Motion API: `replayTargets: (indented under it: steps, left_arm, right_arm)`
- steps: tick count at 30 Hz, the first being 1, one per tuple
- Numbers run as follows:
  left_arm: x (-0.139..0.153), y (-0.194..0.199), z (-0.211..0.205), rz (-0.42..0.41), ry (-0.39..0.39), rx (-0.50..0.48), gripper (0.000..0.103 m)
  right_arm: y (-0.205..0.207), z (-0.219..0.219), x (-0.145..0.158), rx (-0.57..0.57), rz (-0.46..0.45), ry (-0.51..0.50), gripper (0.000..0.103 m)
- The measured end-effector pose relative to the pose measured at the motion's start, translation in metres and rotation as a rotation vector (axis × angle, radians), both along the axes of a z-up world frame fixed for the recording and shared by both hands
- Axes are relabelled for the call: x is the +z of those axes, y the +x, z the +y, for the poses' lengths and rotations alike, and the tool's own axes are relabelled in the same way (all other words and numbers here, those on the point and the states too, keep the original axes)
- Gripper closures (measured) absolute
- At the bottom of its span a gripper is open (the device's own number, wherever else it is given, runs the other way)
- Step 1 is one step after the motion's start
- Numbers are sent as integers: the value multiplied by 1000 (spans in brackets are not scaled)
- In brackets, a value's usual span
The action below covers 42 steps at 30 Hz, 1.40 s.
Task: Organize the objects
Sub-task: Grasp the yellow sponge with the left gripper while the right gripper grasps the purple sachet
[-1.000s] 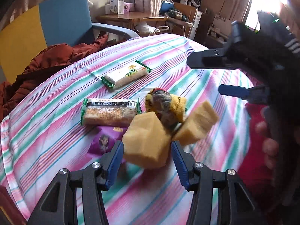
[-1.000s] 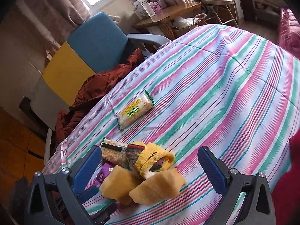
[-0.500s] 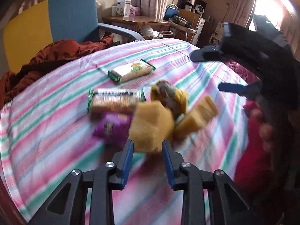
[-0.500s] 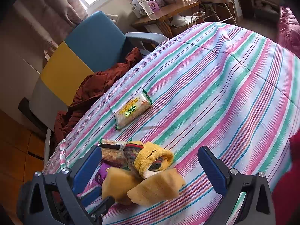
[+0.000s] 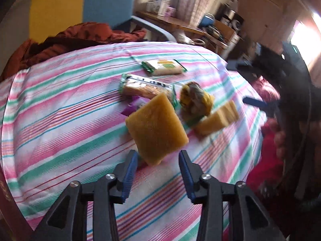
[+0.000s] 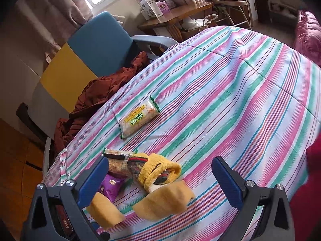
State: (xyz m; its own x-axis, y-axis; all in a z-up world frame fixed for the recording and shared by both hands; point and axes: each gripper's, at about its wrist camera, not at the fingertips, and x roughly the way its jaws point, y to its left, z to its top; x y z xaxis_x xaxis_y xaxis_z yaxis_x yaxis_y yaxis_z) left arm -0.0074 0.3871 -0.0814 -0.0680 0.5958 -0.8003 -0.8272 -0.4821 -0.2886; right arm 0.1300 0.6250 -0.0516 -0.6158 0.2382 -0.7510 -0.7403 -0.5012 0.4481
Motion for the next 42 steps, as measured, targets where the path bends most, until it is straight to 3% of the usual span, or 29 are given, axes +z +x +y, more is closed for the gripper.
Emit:
replayTargets:
  steps: [6, 11, 13, 15, 19, 25, 31, 35, 37, 39, 42]
  left_arm:
    - [2, -12, 15, -57, -1, 118, 44]
    - [1, -15, 33, -30, -27, 160, 32]
    - [-5, -17, 38, -39, -40, 164, 33]
    - [-12, -21, 35, -63, -43, 170, 44]
    - [-17, -29, 13, -131, -1, 180, 47]
    - [-5, -17, -25, -50, -28, 163, 49]
    - [5, -1, -64, 18, -44, 140, 49]
    - [9, 7, -80, 51, -45, 110, 49]
    - [8, 10, -86, 55, -44, 106, 49]
    - [7, 12, -92, 58, -35, 105, 49]
    - [8, 14, -101, 74, -17, 108, 49]
  right_arm:
    - [-2, -1, -1, 9, 1, -4, 0]
    - [-2, -1, -3, 14, -1, -9, 0]
    - [-3, -1, -3, 17, -3, -10, 0]
    - [-4, -1, -4, 21, -6, -8, 0]
    - [-6, -4, -1, 39, 7, 3, 0]
    - [-15, -17, 10, 115, 43, 61, 0]
    - [-35, -54, 28, 291, 82, 135, 0]
    - [-60, -89, 33, 463, 117, 65, 0]
    - [-80, -103, 21, 512, 99, -18, 0]
    - [-94, -109, 5, 511, 64, -77, 1]
    - [-109, -102, -21, 440, -41, -102, 12]
